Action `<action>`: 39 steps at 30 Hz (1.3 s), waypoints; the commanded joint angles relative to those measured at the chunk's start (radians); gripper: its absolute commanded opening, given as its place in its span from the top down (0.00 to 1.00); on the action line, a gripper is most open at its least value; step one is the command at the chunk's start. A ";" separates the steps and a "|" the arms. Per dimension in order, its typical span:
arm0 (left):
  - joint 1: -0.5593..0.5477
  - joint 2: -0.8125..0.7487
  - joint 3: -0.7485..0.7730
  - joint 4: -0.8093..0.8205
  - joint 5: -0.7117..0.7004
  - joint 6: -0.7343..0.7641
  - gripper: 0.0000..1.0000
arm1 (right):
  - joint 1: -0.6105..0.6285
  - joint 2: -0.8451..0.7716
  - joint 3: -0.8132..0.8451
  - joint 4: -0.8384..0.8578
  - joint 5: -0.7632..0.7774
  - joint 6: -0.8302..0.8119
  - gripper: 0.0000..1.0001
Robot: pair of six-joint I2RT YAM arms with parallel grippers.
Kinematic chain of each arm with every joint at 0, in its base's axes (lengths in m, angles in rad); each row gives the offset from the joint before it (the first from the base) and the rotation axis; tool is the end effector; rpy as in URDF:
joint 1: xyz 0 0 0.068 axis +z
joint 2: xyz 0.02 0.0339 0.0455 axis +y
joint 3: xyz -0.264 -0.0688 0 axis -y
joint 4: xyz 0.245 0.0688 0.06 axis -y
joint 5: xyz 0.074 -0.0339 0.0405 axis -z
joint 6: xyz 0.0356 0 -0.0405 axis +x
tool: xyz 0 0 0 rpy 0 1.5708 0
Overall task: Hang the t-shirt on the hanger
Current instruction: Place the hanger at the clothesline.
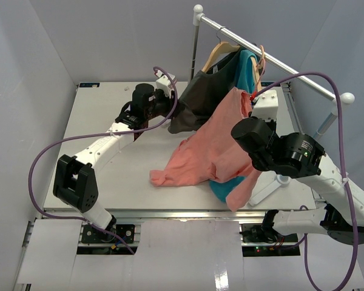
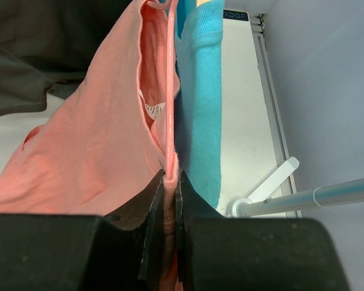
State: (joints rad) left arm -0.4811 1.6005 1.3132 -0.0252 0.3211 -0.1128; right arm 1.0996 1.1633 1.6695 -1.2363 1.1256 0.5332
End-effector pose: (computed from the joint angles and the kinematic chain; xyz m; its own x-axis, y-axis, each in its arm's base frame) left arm 0.3338 -0.1869 0.3324 -0.3502 0.0623 -0.9346 0.6702 0.7138 -0.2035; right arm 0.1045 0.1343 0.4676 -0.3006 -0.1078 -0.9476 0.0863 0.9864 -0.1396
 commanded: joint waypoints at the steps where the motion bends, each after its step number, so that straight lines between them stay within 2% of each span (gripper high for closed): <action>1: -0.002 -0.005 0.011 0.031 0.002 0.025 0.88 | -0.009 0.001 0.006 0.104 0.085 -0.066 0.92; 4: -0.001 -0.008 0.024 0.001 -0.110 0.038 0.99 | -0.008 0.031 0.040 0.106 0.115 -0.089 0.92; 9: 0.003 -0.002 0.061 -0.036 -0.212 0.058 0.99 | -0.009 0.090 0.093 0.195 0.170 -0.194 0.92; 12: 0.003 -0.008 0.053 -0.024 -0.184 0.058 0.82 | -0.008 0.098 0.049 0.295 0.167 -0.238 0.92; 16: 0.001 -0.021 0.037 -0.010 -0.198 0.065 0.69 | -0.011 0.107 0.045 0.311 0.197 -0.236 0.92; 17: 0.002 -0.023 0.036 -0.011 -0.205 0.066 0.62 | -0.012 0.106 0.045 0.316 0.196 -0.248 0.92; 18: 0.001 -0.030 0.033 -0.013 -0.210 0.068 0.48 | -0.015 0.102 0.044 0.352 0.195 -0.296 0.92; 20: 0.003 -0.050 0.025 -0.015 -0.196 0.068 0.38 | -0.021 0.086 0.004 0.538 0.190 -0.406 0.92; 22: 0.003 -0.075 0.018 -0.018 -0.188 0.068 0.34 | -0.027 0.078 -0.020 0.642 0.180 -0.490 0.92; 25: 0.003 -0.127 0.027 -0.052 -0.228 0.060 0.27 | -0.052 0.103 0.003 0.721 0.183 -0.523 0.92; 29: 0.003 -0.185 0.069 -0.200 -0.314 0.043 0.21 | -0.115 0.194 0.097 0.727 0.118 -0.543 0.92; 33: 0.002 -0.252 0.082 -0.327 -0.389 0.032 0.21 | -0.154 0.275 0.192 0.730 0.126 -0.580 0.92; 39: 0.001 -0.388 -0.009 -0.329 -0.403 -0.003 0.18 | -0.193 0.367 0.254 0.734 0.121 -0.541 0.92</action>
State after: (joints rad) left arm -0.4835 1.3231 1.3419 -0.3042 -0.0417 -0.0771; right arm 0.9306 1.4994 1.8429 -0.5934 1.2187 -0.0135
